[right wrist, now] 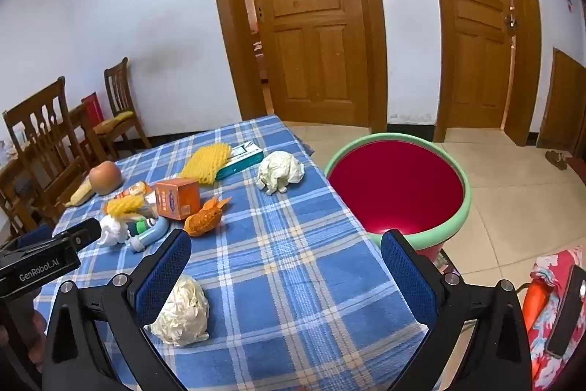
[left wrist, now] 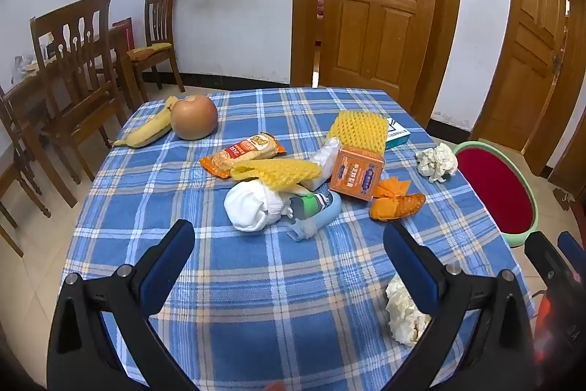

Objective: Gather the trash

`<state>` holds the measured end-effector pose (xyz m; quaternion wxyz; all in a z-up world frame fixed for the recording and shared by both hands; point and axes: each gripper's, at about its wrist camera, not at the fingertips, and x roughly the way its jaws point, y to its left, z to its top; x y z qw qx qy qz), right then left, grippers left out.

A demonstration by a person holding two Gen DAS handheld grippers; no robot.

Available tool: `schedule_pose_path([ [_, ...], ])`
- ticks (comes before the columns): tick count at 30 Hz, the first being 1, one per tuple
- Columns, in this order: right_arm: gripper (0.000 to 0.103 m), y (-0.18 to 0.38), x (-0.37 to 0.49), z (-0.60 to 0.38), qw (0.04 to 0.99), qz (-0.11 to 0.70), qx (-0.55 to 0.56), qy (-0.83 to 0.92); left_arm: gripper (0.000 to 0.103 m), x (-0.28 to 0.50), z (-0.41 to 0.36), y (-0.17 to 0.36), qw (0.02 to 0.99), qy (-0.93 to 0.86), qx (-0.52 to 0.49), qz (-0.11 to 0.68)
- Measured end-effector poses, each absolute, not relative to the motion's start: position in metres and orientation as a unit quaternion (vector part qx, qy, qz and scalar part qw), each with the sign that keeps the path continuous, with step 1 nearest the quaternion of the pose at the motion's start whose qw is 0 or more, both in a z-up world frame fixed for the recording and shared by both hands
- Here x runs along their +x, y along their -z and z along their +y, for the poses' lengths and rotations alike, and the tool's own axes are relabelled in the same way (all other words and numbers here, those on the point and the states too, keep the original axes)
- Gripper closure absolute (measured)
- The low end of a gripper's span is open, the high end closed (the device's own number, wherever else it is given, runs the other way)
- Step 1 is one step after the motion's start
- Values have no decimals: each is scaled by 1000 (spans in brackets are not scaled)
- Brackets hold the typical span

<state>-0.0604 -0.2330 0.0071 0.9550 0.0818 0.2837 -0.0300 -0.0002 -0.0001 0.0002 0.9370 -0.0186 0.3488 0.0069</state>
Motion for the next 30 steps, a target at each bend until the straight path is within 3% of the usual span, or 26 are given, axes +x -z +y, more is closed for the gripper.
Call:
schedule_pose_path([
  [30, 0, -5, -60, -232, 952, 295, 77, 40, 2, -3, 4, -1, 936, -6, -27, 351],
])
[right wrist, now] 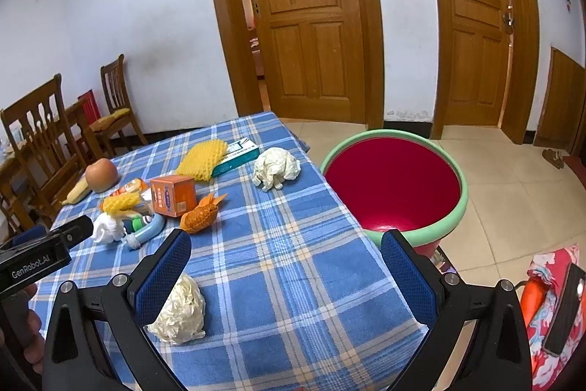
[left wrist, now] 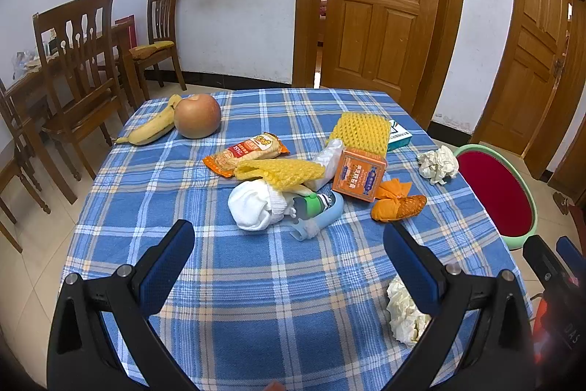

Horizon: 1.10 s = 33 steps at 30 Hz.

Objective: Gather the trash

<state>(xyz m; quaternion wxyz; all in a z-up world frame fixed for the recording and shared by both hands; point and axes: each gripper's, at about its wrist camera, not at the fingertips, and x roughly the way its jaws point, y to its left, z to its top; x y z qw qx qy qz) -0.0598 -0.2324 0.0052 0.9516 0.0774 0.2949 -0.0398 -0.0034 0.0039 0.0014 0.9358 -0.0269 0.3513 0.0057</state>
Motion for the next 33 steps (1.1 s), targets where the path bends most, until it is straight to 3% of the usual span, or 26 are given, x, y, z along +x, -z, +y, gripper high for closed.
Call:
schedule_pose_path([
  [33, 0, -6, -59, -235, 951, 295, 78, 42, 2, -4, 5, -2, 936, -5, -29, 352],
])
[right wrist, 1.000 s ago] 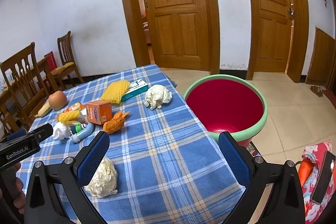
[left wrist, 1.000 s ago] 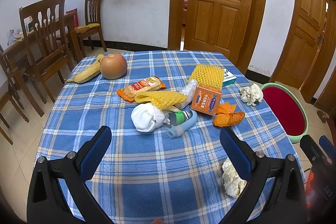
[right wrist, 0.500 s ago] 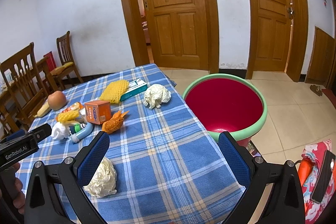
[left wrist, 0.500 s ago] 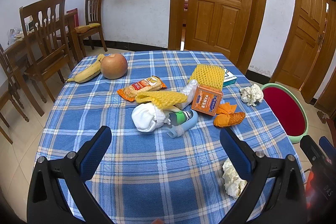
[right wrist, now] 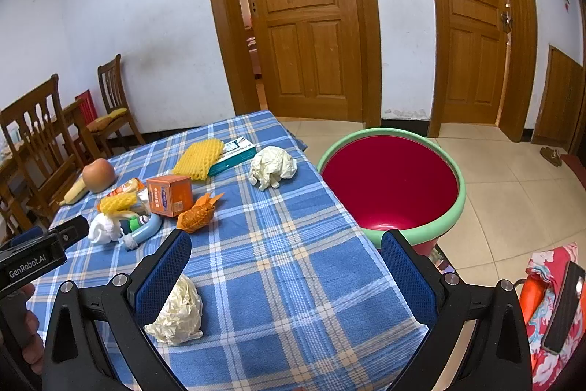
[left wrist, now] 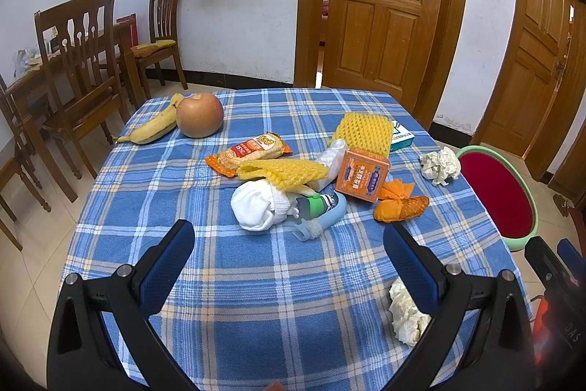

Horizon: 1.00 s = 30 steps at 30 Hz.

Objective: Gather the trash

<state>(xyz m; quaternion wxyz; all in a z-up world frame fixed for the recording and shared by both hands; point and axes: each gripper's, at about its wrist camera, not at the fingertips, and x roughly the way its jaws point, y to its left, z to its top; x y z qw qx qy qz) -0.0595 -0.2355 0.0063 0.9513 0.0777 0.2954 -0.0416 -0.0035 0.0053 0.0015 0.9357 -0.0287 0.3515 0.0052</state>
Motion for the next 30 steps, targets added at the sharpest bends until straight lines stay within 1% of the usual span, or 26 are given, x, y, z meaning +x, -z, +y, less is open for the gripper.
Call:
schedule_pose_path([
  [30, 0, -2, -58, -239, 950, 300, 79, 43, 2, -1, 14, 1, 933, -11, -29, 357],
])
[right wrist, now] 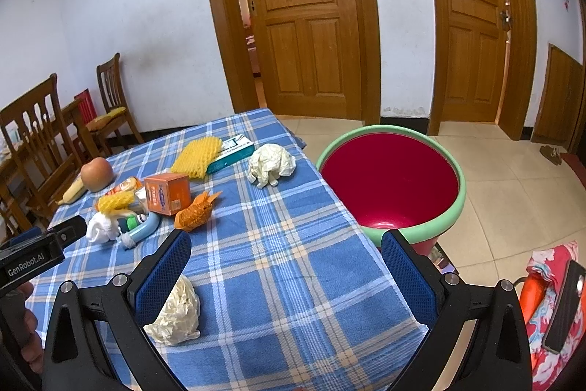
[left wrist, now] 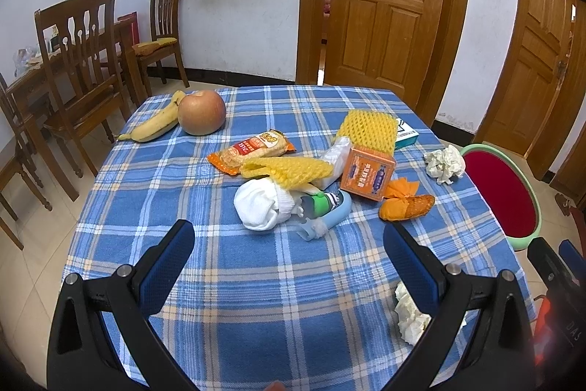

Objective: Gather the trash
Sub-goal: 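Grasp the orange snack packet with the left tool while the right tool grasps the white paper ball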

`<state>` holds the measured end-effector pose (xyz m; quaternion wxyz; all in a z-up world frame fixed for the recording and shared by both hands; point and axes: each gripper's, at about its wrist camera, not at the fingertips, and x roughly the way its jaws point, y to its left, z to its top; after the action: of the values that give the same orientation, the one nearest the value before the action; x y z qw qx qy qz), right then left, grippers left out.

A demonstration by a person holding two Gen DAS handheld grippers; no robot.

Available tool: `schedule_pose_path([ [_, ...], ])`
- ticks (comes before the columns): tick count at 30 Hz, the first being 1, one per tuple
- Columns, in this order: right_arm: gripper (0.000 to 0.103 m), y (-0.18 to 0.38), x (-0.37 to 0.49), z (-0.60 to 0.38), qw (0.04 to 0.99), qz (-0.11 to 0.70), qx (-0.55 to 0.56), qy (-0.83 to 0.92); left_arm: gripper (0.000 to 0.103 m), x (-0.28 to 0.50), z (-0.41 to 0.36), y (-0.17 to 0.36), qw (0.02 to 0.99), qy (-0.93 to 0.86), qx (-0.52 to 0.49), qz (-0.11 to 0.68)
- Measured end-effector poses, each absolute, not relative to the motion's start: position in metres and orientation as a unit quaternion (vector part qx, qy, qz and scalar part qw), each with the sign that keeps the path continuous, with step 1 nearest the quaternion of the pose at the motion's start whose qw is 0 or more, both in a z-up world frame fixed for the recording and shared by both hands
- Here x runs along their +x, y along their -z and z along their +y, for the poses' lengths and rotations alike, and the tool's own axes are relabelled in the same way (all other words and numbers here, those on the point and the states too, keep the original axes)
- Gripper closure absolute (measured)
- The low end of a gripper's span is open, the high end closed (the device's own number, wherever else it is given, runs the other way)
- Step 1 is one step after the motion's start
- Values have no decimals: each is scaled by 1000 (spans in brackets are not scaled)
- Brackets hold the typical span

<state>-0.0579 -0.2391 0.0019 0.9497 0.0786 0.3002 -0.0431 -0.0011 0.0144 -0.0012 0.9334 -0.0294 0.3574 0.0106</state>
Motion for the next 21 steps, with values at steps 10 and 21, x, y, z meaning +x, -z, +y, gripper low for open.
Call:
schedule_pose_path([
  [10, 0, 3, -38, -239, 946, 315, 74, 32, 2, 21, 23, 9, 929, -25, -21, 368],
  [21, 0, 0, 18, -242, 940, 338, 44, 16, 2, 61, 47, 10, 924, -41, -33, 380],
])
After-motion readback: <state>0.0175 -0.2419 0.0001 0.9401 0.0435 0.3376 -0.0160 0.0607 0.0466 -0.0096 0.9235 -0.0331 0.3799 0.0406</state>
